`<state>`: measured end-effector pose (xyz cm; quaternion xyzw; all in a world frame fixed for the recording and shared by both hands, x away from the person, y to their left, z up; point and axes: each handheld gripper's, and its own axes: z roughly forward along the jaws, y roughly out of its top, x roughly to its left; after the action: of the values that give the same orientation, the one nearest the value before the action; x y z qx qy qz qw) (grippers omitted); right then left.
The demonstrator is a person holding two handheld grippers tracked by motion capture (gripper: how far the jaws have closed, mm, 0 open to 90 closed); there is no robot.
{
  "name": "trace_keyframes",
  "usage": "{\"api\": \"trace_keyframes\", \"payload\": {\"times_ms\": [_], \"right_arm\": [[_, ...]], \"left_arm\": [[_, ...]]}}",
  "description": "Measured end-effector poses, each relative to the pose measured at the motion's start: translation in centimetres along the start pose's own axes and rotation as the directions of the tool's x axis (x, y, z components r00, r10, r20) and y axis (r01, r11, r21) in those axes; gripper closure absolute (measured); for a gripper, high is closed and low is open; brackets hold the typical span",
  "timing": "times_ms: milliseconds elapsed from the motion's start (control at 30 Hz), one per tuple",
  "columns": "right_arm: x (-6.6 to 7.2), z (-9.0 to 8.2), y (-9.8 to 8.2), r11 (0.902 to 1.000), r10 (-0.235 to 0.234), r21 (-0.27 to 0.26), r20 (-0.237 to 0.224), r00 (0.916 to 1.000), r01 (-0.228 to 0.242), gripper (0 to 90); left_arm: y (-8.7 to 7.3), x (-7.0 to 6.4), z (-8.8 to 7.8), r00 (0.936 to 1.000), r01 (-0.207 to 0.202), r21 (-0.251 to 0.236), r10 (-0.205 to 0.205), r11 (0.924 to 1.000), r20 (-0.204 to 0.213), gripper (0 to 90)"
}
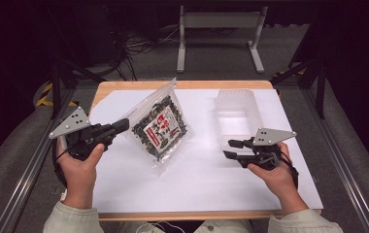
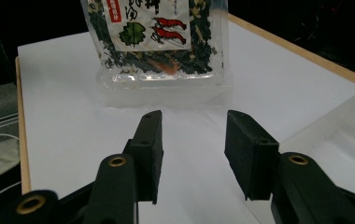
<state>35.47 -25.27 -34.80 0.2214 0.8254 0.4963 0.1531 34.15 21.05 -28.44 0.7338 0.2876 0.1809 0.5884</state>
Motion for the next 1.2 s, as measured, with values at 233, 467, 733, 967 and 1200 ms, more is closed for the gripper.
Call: {"api": "trace_keyframes", "payload": {"times_ms": [233, 467, 733, 967, 1200], "right_arm": [[-0.4, 0.2, 1.1, 0.9995, 0.016, -0.028, -0.019, 0.9997, -0.016, 50.9], [-0.6, 0.2, 1.8, 0.9981, 0.026, -0.055, -0.026, 0.9993, -0.028, 43.1], [-0.5, 0.9, 3.9, 0.9964, 0.006, -0.085, -0.059, 0.9983, -0.011, 38.0], [-0.7, 1.9, 5.7, 0.9939, -0.010, -0.111, -0.083, 0.9965, 0.001, 37.2], [-0.6, 2.8, 7.1, 0.9911, -0.029, -0.132, -0.098, 0.9948, 0.016, 36.1]], "left_arm": [[0.7, -0.1, -0.9, 0.9992, -0.039, -0.013, 0.039, 0.9992, -0.009, 89.8], [0.7, -0.1, -1.6, 0.9993, -0.036, -0.028, 0.036, 0.9990, 0.011, 89.8], [0.9, -0.5, -1.2, 0.9966, -0.039, -0.040, 0.042, 0.9984, 0.071, 89.8], [1.1, -1.2, -0.8, 0.9915, -0.057, -0.037, 0.060, 0.9977, 0.115, 89.8], [1.3, -1.6, -0.8, 0.9879, -0.053, -0.046, 0.059, 0.9976, 0.144, 89.8]]}}
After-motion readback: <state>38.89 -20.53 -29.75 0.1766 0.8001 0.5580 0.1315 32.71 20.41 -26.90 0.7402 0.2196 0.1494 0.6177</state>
